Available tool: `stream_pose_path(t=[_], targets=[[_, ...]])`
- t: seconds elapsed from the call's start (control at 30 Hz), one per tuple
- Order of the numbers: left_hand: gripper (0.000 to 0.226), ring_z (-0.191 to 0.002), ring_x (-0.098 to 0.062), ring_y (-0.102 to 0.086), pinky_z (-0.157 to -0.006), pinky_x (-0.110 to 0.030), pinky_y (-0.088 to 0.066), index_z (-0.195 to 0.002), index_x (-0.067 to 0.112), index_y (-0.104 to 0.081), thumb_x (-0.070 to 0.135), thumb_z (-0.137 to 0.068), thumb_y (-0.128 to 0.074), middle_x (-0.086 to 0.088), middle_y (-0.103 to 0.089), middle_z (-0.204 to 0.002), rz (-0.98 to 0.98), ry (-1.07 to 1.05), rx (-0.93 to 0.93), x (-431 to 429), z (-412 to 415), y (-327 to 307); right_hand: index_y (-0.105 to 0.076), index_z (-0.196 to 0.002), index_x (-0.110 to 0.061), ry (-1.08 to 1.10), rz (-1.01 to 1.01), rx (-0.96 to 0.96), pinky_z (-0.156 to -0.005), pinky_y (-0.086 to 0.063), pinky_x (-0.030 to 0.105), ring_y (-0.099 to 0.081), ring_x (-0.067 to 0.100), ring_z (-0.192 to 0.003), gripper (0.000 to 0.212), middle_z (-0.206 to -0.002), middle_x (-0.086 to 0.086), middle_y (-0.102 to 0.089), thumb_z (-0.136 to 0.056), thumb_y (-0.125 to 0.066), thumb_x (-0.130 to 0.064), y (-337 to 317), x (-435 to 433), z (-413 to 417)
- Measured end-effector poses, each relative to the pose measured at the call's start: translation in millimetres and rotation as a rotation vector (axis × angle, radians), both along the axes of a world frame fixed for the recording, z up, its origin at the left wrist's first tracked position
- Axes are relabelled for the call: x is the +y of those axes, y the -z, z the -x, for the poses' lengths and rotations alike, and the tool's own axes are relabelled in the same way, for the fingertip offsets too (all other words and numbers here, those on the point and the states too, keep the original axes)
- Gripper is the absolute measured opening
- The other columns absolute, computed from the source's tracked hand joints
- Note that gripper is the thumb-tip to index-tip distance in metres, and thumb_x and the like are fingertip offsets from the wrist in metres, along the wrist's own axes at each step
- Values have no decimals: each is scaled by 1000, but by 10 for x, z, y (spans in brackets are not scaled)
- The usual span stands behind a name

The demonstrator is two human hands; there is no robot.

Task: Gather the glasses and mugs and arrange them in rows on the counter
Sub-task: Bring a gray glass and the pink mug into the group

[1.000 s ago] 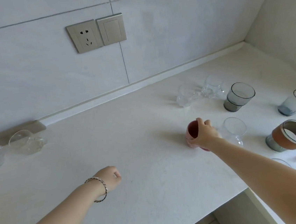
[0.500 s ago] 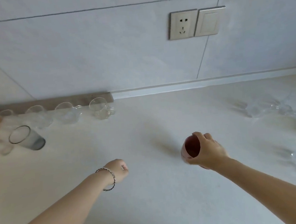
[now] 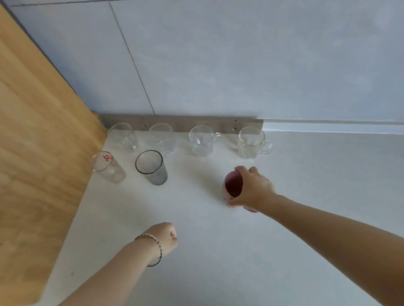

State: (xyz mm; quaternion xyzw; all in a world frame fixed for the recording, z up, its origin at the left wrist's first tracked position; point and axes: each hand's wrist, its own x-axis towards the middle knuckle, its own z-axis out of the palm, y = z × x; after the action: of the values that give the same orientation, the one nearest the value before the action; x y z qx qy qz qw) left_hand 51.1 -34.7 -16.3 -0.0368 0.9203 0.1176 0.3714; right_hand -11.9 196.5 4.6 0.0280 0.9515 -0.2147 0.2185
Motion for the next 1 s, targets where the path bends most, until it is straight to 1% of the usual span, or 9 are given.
stream_pose_path(t=[0.1, 0.2, 0.37, 0.47, 0.53, 0.6, 0.67, 0.83, 1.0], targets=[[15, -90, -18, -48, -79, -22, -37, -78, 23, -45, 17, -91, -42, -3, -54, -101, -18, -48, -3, -336, 76, 48, -32, -138, -25, -13, 9, 44, -90, -50, 36, -55, 29, -112, 87, -126, 5, -45, -65, -78, -39, 14, -465, 321], [6, -89, -17, -46, -77, -21, -34, -88, 21, -46, 18, -91, -42, -6, -58, -106, -50, -72, -2, -526, 131, 99, -33, -136, -24, 10, 3, 71, -87, -49, 36, -55, 30, -112, 86, -123, 7, -46, -65, -78, -41, 43, -799, 562], [5, -89, -17, -47, -80, -22, -36, -87, 23, -46, 20, -91, -43, -6, -60, -115, -103, -72, -6, -651, 114, 205, -32, -136, -23, 51, -43, 68, -88, -47, 37, -50, 31, -116, 84, -127, 9, -45, -67, -76, -44, 155, -1114, 718], [5, -88, -16, -45, -80, -23, -37, -87, 23, -46, 21, -91, -42, -6, -58, -106, -105, -63, -17, -659, 118, 236, -23, -143, -22, 57, -30, 71, -93, -46, 40, -48, 31, -121, 92, -132, 11, -43, -70, -75, -47, 170, -1183, 710], [5, -94, -20, -52, -86, -26, -42, -87, 23, -46, 21, -90, -43, -6, -59, -110, -97, -52, -29, -614, 143, 230, -11, -148, -19, 50, -13, 41, -97, -44, 40, -46, 30, -125, 103, -136, 12, -39, -72, -75, -47, 151, -1148, 642], [5, -103, -22, -55, -92, -27, -43, -87, 24, -46, 22, -90, -44, -5, -59, -110, -92, -31, -32, -526, 185, 213, -5, -150, -15, 42, 5, 5, -98, -44, 40, -47, 30, -126, 107, -138, 12, -36, -74, -74, -47, 142, -1025, 522], [5, -96, -19, -52, -91, -28, -43, -87, 24, -47, 21, -90, -44, -2, -56, -102, -96, -1, -25, -391, 233, 204, -8, -150, -13, 27, 26, -69, -98, -44, 38, -49, 29, -125, 101, -139, 11, -38, -78, -71, -46, 162, -786, 360], [3, -90, -16, -48, -84, -25, -41, -89, 22, -47, 22, -90, -44, -1, -54, -98, -133, 113, -23, 192, 322, 161, -45, -134, -15, -125, -50, -397, -99, -42, 30, -51, 20, -123, 55, -134, 4, -54, -86, -63, -35, 260, 127, -208], [4, -95, -19, -53, -83, -23, -40, -88, 24, -47, 22, -90, -44, -1, -56, -102, -119, 274, -23, 1093, 286, 138, -43, -135, -18, 5, -96, -496, -99, -40, 29, -47, 18, -127, 52, -137, 0, -49, -89, -57, -36, 325, 1161, -828]])
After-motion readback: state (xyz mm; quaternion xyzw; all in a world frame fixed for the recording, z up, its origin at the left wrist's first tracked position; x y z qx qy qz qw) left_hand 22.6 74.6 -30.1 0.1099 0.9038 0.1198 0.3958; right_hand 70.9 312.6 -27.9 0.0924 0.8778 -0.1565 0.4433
